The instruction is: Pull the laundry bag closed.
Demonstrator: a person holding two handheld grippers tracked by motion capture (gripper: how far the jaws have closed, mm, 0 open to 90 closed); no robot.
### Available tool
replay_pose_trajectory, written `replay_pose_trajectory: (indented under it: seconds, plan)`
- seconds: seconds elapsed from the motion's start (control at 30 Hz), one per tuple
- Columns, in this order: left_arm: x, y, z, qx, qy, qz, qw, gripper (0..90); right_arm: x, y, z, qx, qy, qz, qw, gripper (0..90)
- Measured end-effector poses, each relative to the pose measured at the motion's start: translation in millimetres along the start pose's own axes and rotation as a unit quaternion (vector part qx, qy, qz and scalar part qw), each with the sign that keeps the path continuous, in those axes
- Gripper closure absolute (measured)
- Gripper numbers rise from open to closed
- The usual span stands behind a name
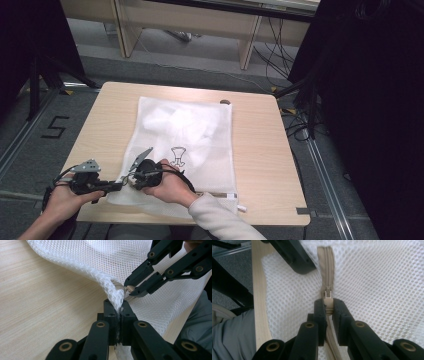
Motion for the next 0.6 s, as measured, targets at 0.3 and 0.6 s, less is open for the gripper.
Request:
replay_pose_trajectory:
  seconds: [0.3,0.6]
  plan:
    - [1.0,0.9,0.9,-0.001,0.001,0.013,0.9999,86.0,-2.8,-4.1,0.3,-0.003,-0.001,-0.009,0.9999,82.6]
    - [0.9,0.9,0.9,-0.004,0.003,0.012,0.9999,86.0,-2.0,-7.8,-0.8,-0.001,0.001,-0.017,0.9998,82.6]
Point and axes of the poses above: each handheld gripper's, and its own axes: x roughly forward along the jaws, y roughly out of its top, z roughly to its right, the point moved 6 cm from there along x, roughly forward along the jaws, and after that the axes turned 14 degrees about -x, right-handed, at the moved point
